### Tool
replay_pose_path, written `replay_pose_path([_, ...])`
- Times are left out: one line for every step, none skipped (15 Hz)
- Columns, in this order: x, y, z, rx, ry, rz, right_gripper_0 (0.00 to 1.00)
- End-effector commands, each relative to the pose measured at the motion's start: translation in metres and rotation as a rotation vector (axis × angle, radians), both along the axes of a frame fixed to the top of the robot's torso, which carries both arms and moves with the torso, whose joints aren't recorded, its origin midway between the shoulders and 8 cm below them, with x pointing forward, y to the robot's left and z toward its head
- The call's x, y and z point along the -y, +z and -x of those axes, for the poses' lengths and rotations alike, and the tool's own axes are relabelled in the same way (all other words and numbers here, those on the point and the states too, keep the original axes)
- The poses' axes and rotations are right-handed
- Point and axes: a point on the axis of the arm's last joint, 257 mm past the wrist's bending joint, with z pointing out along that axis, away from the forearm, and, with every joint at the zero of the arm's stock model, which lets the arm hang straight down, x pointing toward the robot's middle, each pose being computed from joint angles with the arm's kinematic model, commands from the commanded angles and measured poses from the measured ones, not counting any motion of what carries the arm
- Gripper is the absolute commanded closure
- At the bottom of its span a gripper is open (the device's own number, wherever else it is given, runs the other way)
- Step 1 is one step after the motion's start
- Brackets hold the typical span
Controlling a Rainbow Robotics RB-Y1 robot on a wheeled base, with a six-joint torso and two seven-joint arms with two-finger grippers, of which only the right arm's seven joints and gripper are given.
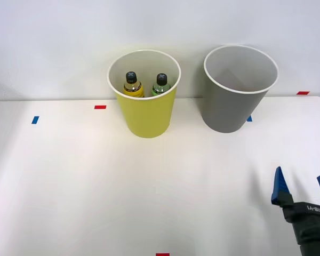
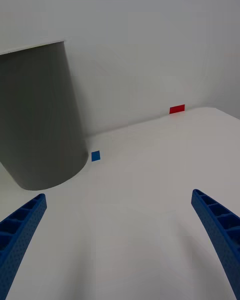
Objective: Put cans in the gray bin, plastic bottles in the light green bin
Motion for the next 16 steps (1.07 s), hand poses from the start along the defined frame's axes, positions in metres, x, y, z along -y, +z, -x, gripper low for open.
replay_pose_path([-0.014, -0.009, 0.005, 0.008, 0.040, 0.157, 0.00])
replay_pose_path([-0.022, -0.009, 0.006, 0.010, 0.064, 0.210, 0.00])
replay_pose_path([-0.026, -0.010, 0.007, 0.010, 0.082, 0.237, 0.00])
replay_pose_path([-0.032, -0.011, 0.011, 0.009, 0.108, 0.270, 0.00])
replay_pose_path([-0.038, -0.011, 0.014, 0.012, 0.139, 0.308, 0.00])
replay_pose_path([-0.044, -0.014, 0.019, 0.007, 0.175, 0.342, 0.00])
replay_pose_path([-0.049, -0.017, 0.023, 0.002, 0.195, 0.351, 0.00])
replay_pose_path([-0.054, -0.021, 0.027, -0.005, 0.217, 0.359, 0.00])
replay_pose_path([-0.056, -0.020, 0.030, -0.002, 0.227, 0.364, 0.00])
replay_pose_path([-0.055, -0.021, 0.032, -0.003, 0.228, 0.364, 0.00])
replay_pose_path([-0.054, -0.021, 0.033, -0.003, 0.224, 0.367, 0.00])
replay_pose_path([-0.052, -0.023, 0.035, -0.010, 0.221, 0.364, 0.00])
replay_pose_path([-0.050, -0.024, 0.040, -0.014, 0.216, 0.353, 0.00])
replay_pose_path([-0.048, -0.025, 0.045, -0.014, 0.210, 0.339, 0.00])
replay_pose_path([-0.048, -0.025, 0.049, -0.014, 0.213, 0.333, 0.00])
replay_pose_path([-0.048, -0.027, 0.053, -0.018, 0.215, 0.333, 0.00])
